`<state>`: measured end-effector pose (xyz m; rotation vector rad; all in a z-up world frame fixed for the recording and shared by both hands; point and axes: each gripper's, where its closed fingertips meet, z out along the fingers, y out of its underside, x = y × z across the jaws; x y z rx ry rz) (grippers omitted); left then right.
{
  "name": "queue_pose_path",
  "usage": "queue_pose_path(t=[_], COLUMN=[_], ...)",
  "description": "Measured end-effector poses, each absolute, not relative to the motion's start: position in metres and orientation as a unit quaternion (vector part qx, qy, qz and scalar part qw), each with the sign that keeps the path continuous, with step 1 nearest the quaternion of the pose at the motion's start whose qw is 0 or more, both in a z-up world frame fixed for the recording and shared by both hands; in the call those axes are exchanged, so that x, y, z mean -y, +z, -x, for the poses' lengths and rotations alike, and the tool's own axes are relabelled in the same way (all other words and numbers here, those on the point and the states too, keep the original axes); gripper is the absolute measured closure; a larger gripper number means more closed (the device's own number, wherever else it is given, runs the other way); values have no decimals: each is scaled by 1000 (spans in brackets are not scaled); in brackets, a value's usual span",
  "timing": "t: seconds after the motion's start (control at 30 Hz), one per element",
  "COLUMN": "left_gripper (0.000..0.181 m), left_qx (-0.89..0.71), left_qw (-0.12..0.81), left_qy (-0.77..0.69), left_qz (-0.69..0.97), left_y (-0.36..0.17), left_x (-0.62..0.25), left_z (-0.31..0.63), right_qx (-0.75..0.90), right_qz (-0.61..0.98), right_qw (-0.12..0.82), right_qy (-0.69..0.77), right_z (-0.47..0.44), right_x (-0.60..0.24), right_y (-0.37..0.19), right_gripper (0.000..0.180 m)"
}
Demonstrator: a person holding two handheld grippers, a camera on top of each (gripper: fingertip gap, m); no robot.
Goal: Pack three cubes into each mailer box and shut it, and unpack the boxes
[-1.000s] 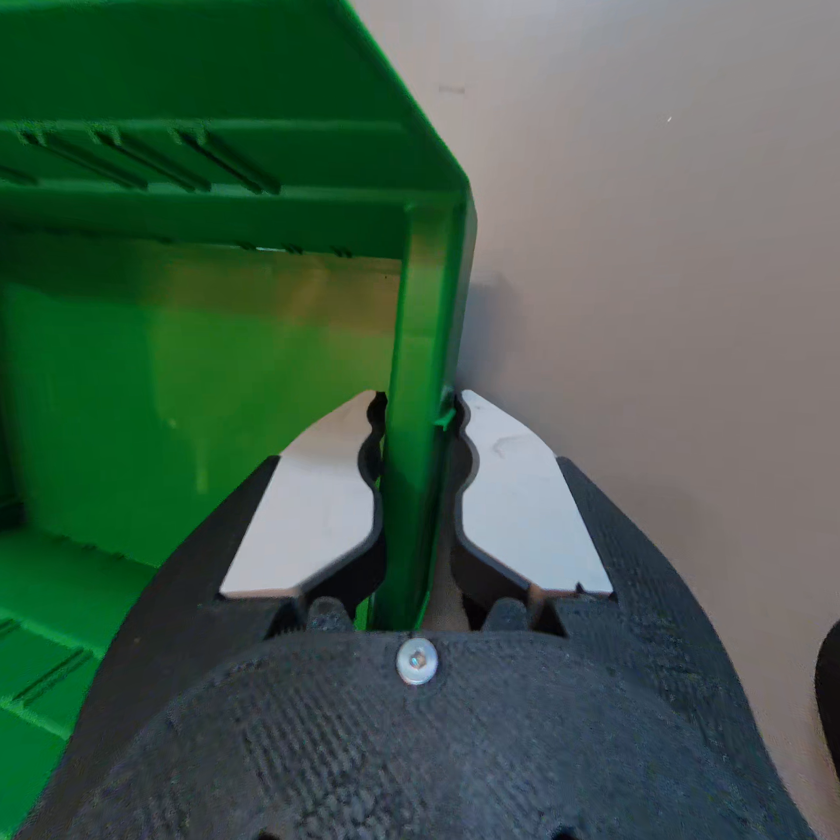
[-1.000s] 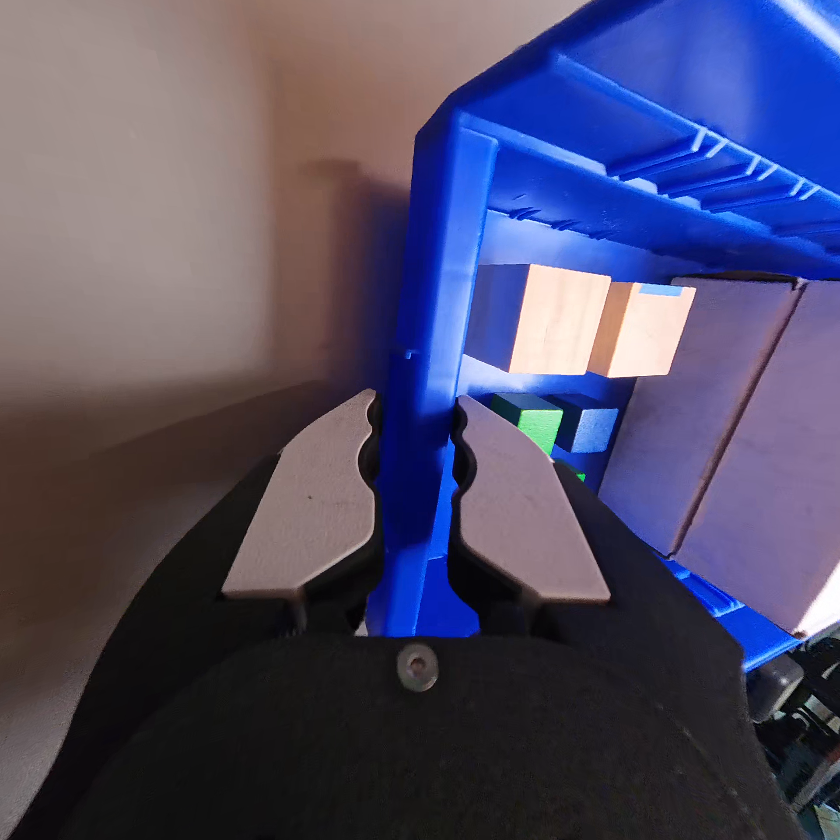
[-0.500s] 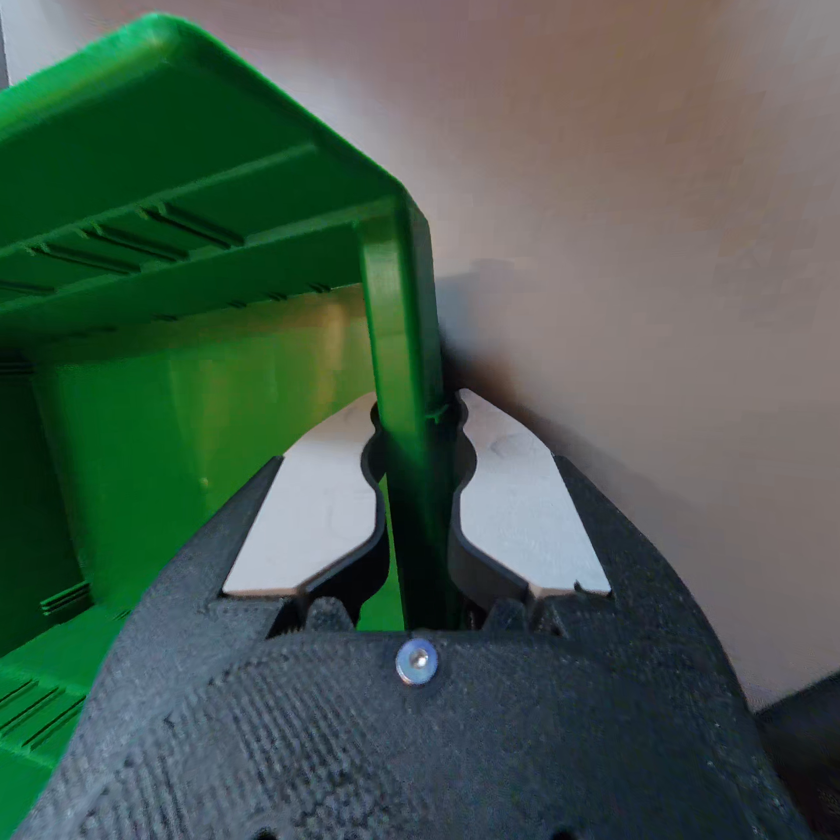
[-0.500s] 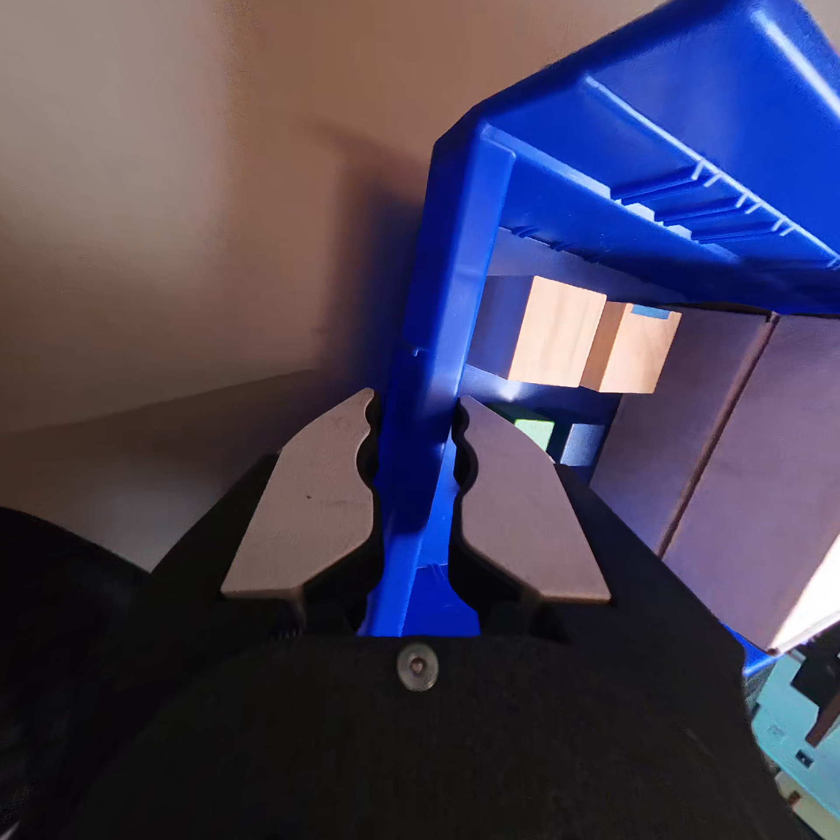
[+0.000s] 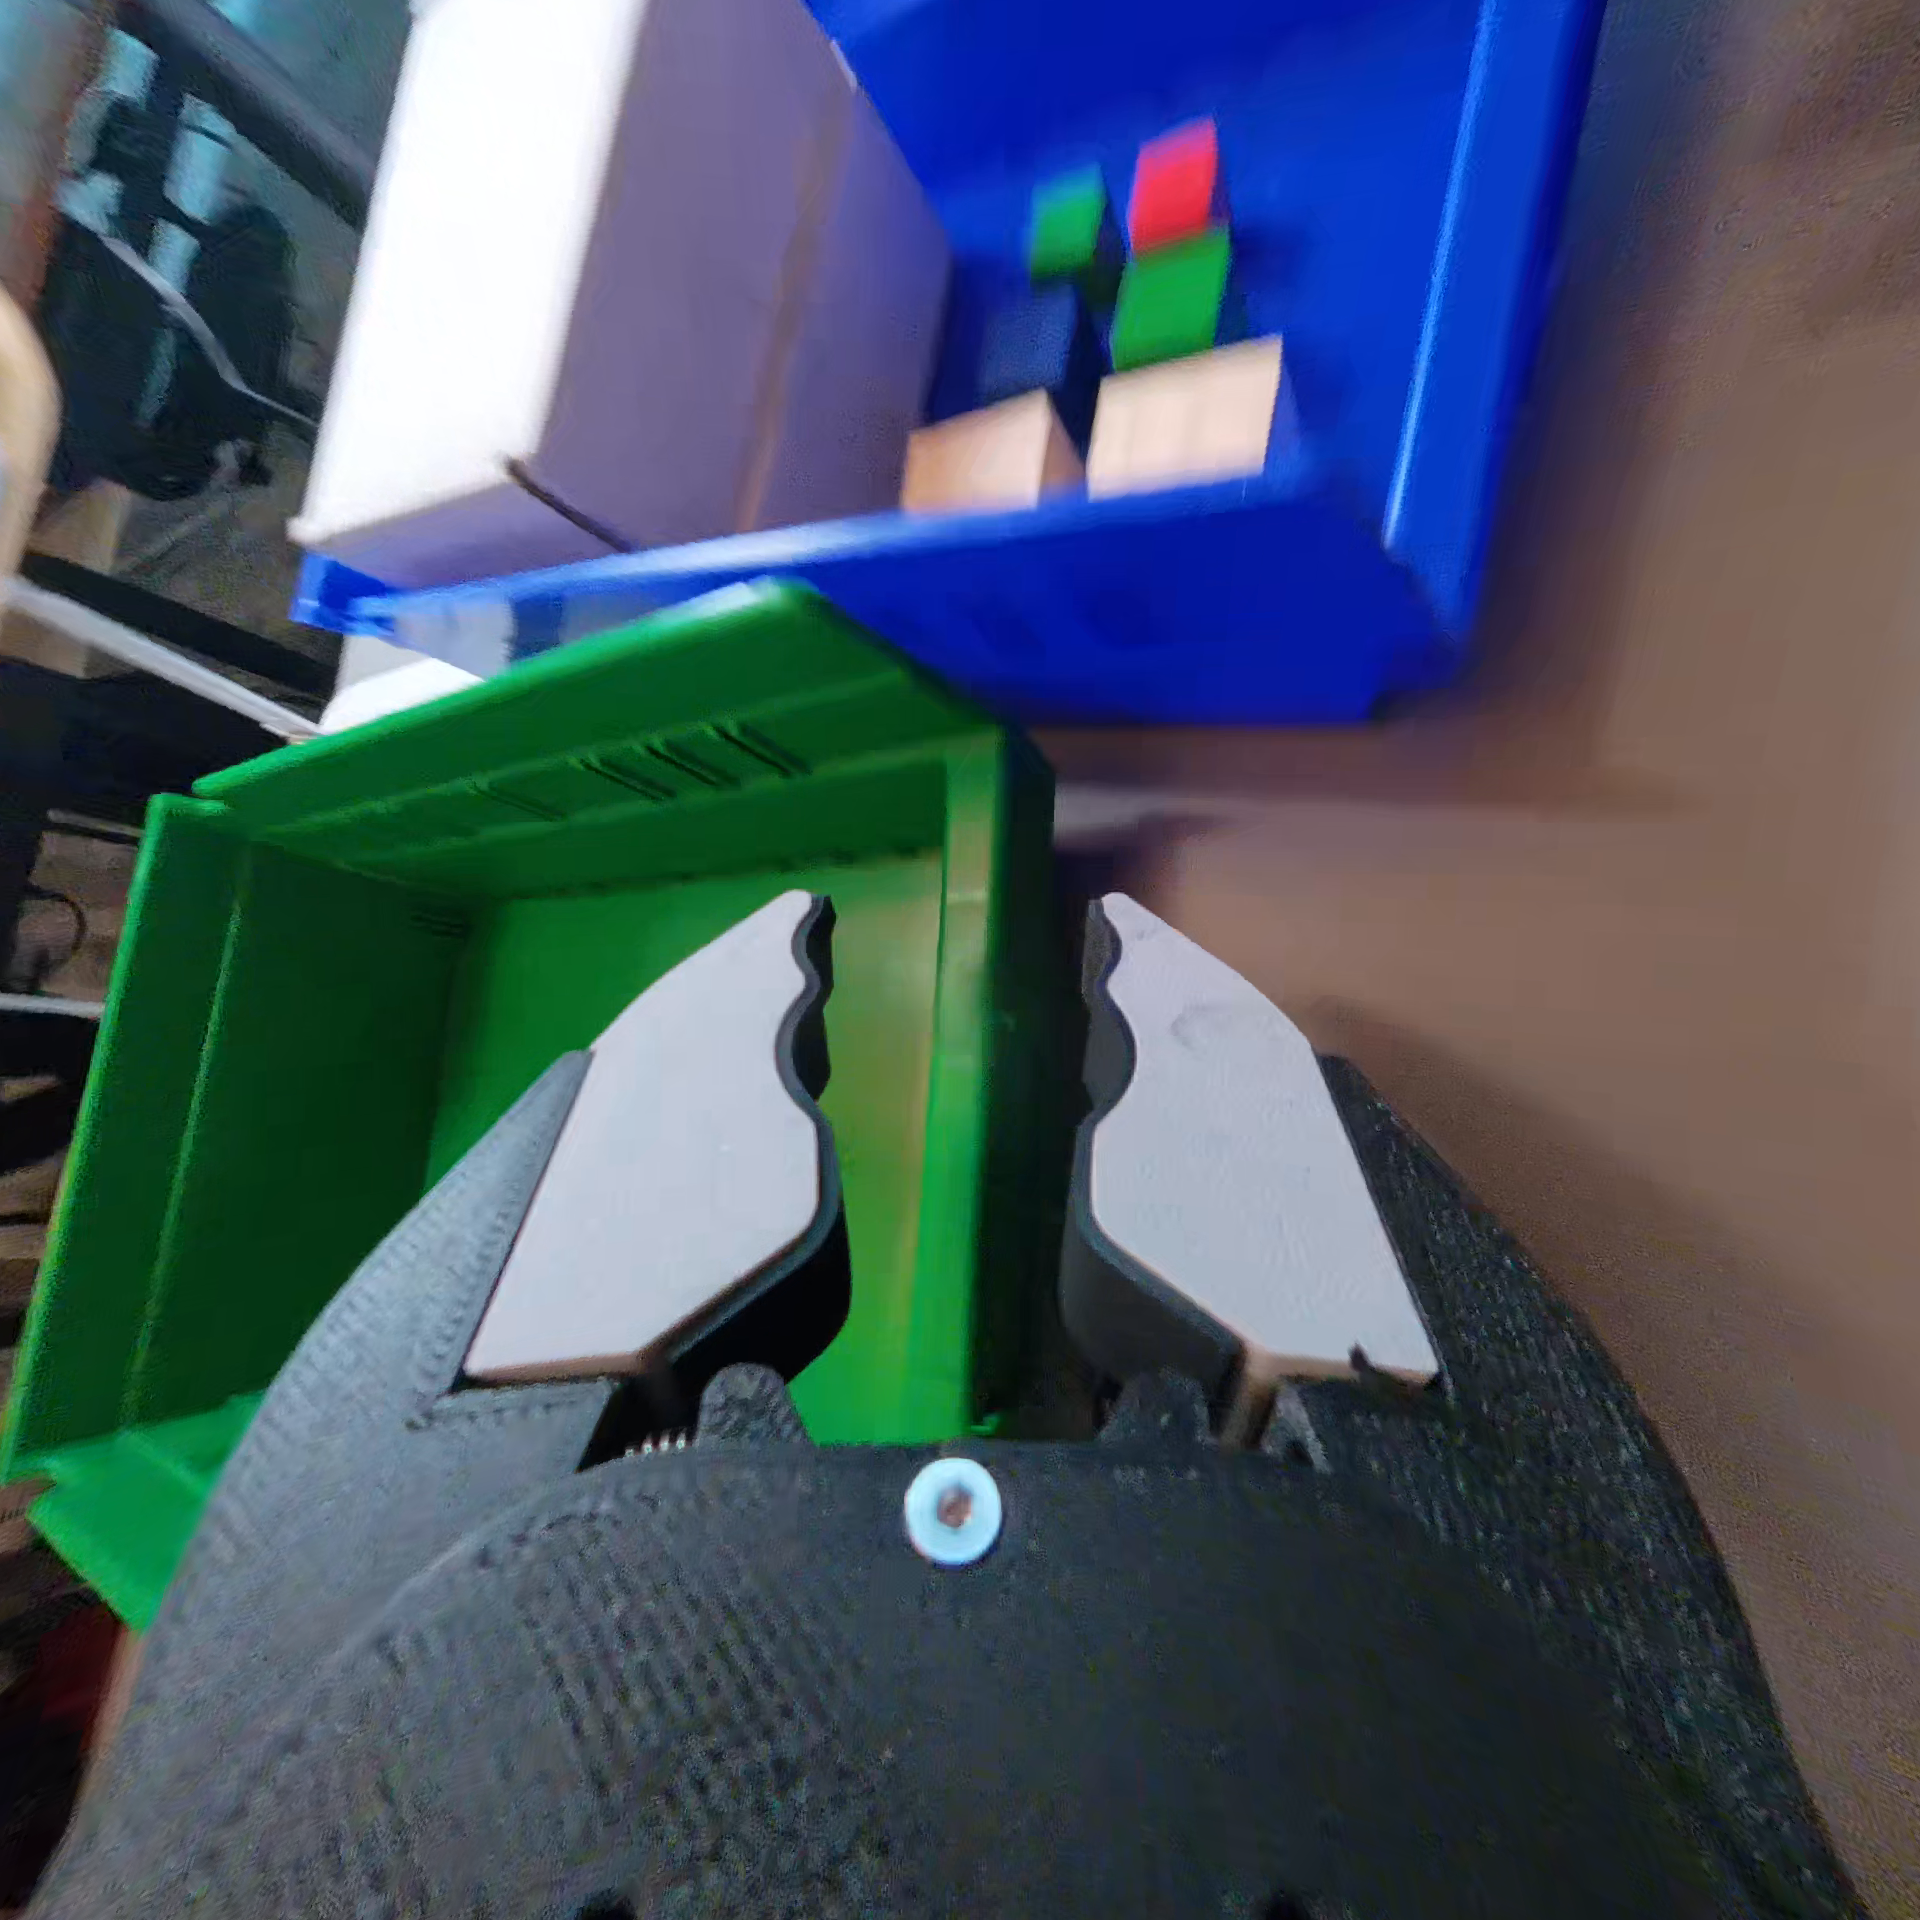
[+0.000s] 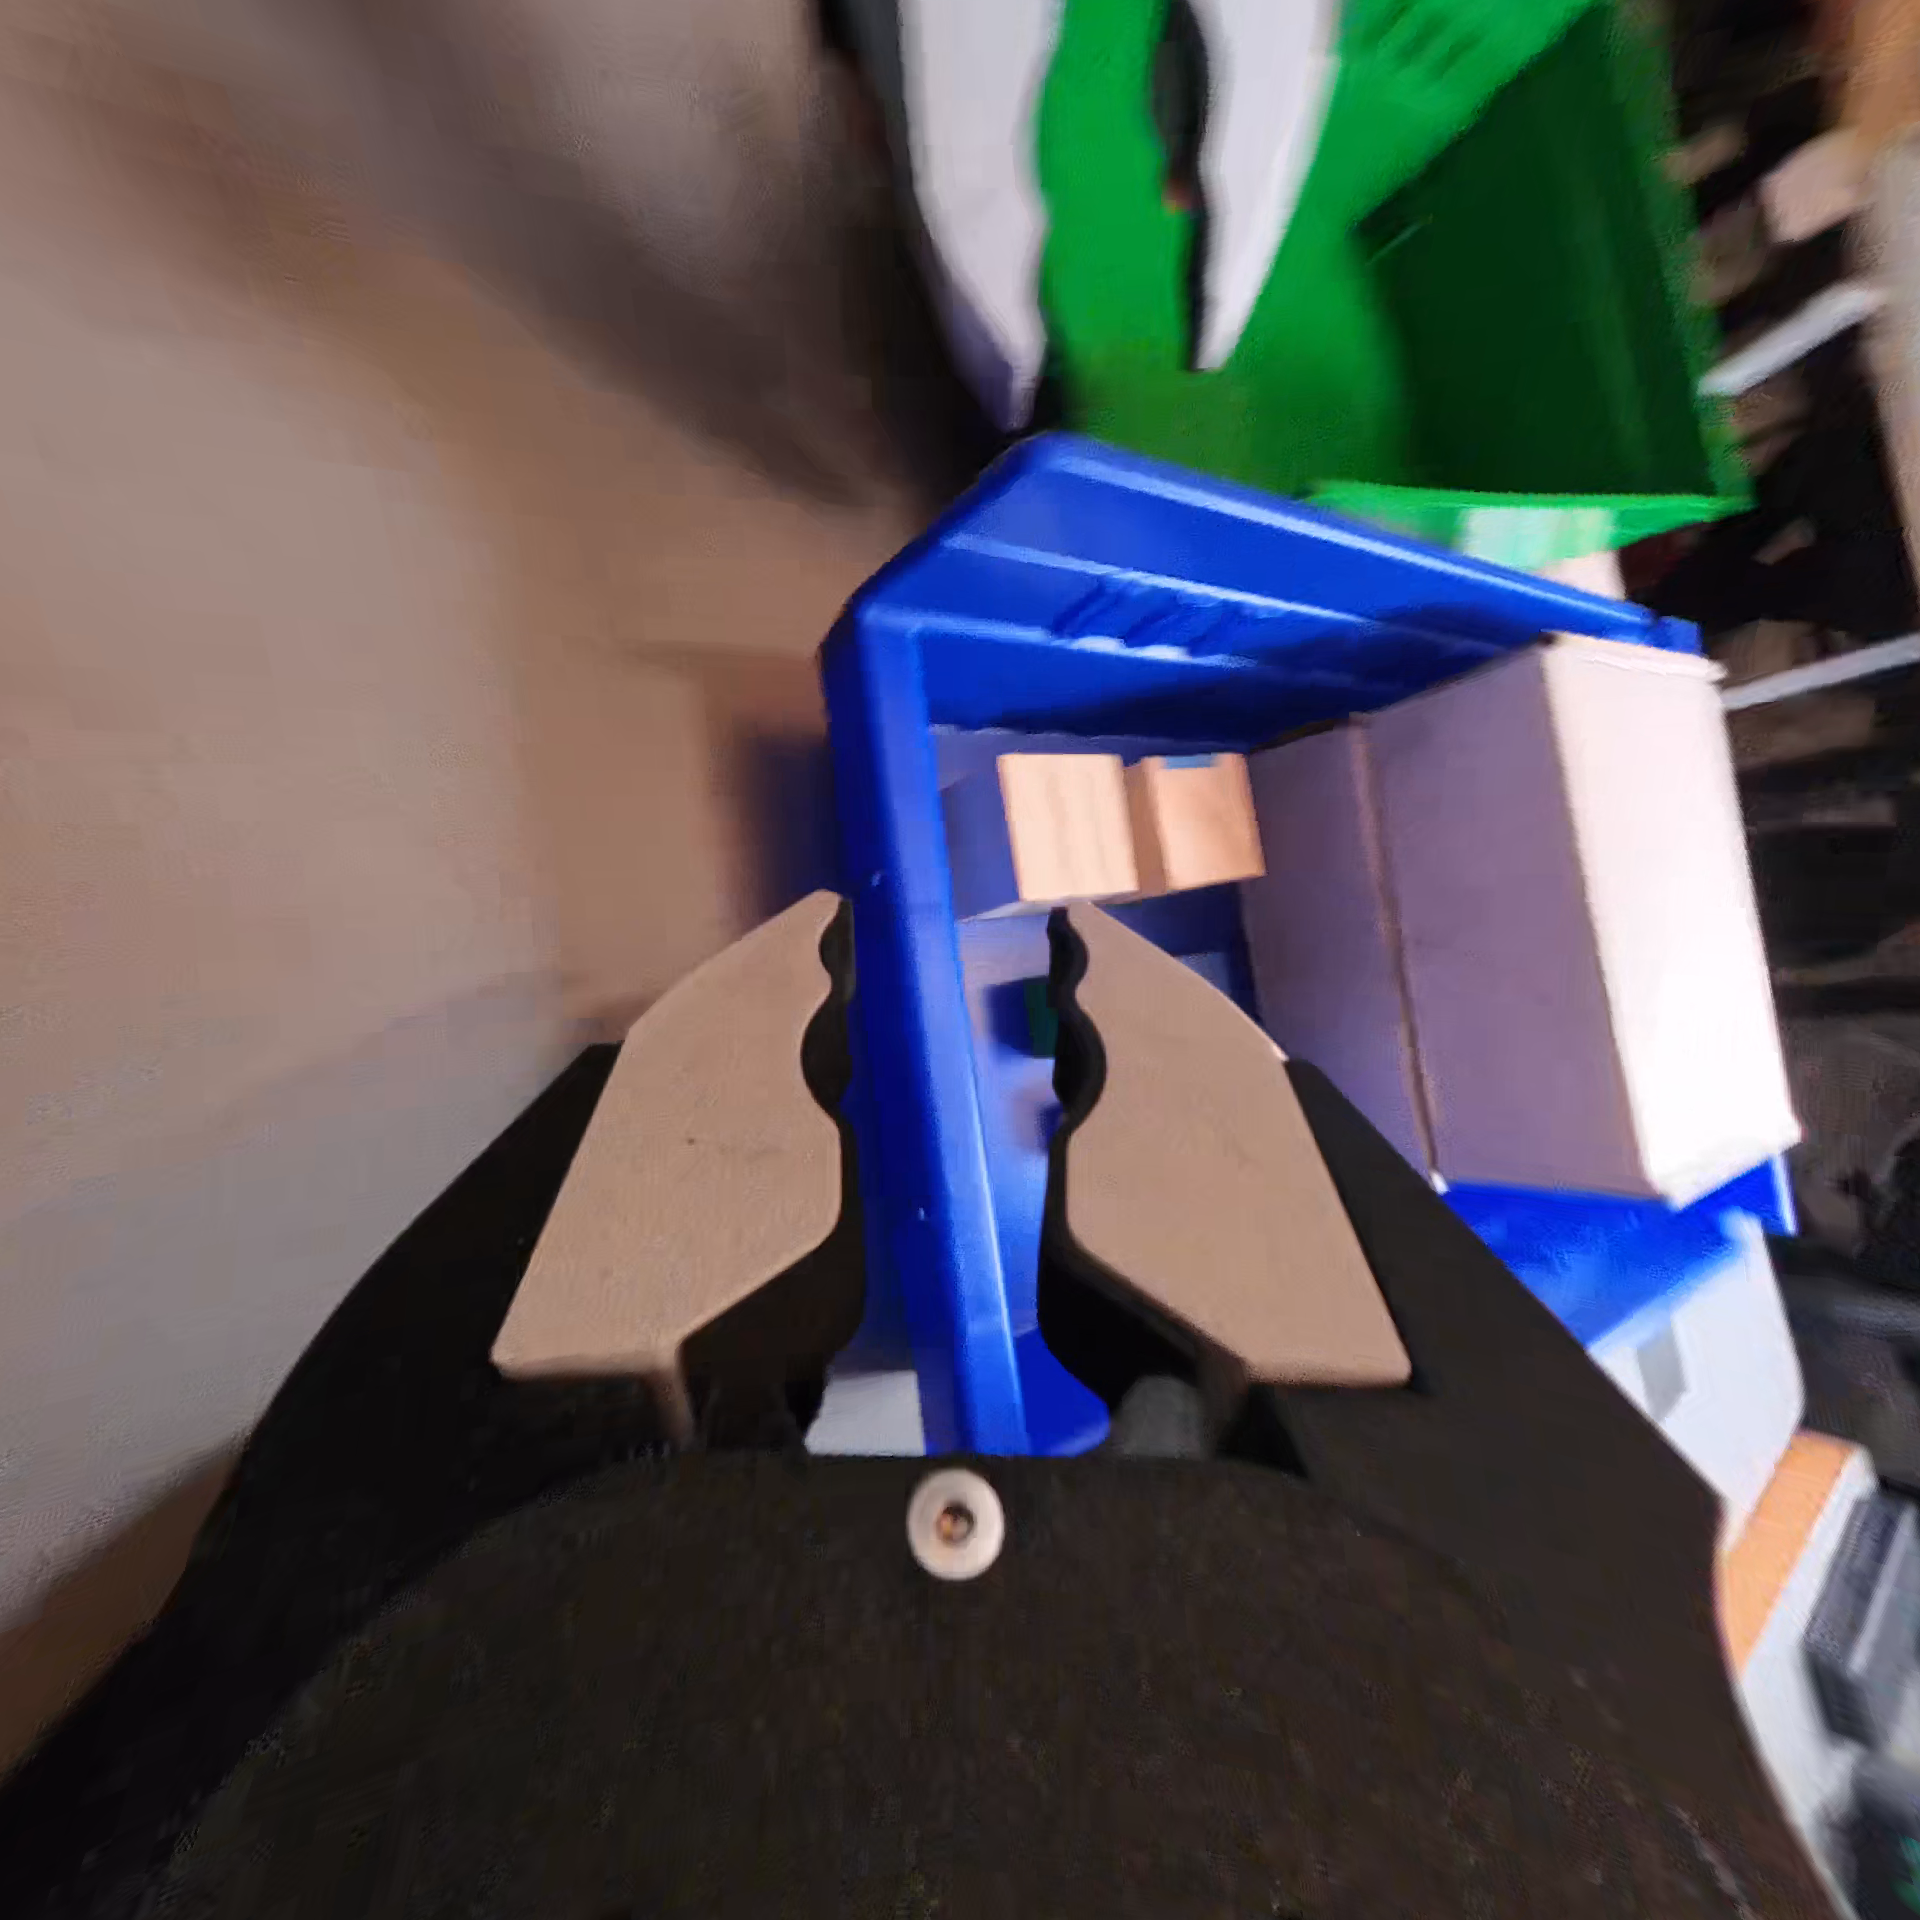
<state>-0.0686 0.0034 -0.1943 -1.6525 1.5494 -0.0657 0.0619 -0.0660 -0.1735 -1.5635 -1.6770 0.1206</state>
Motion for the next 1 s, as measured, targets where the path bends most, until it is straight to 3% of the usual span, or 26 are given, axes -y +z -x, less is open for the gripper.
queue_pose_path(t=[0.2, 0.33, 0.43, 0.53, 0.63, 0.77, 1.0], left_gripper=[122, 118, 120, 127, 150, 156, 162], left_qx=[-431, -328, -277, -253, -238, -241, -255], left_qw=[494, 481, 489, 497, 522, 541, 564], left_qy=[-253, -297, -275, -238, -194, -157, -150], left_qz=[711, 757, 780, 795, 796, 790, 771], left_y=[-152, -172, -188, -198, -200, -200, -168], left_x=[53, 61, 46, 31, 20, 15, 21], left_z=[34, 7, -5, -11, -10, -15, -24], right_qx=[401, 249, 228, 222, 213, 178, 168], right_qz=[718, 760, 787, 809, 826, 828, 808], right_qw=[561, 598, 570, 540, 515, 530, 564], right_qy=[98, 58, 67, 70, 92, 52, 28], right_z=[-137, -182, -180, -176, -172, -191, -202], right_x=[47, 21, 11, 5, 7, 2, 24], right_y=[-115, -131, -160, -182, -198, -194, -158], right_gripper=[139, 119, 118, 125, 135, 165, 165])
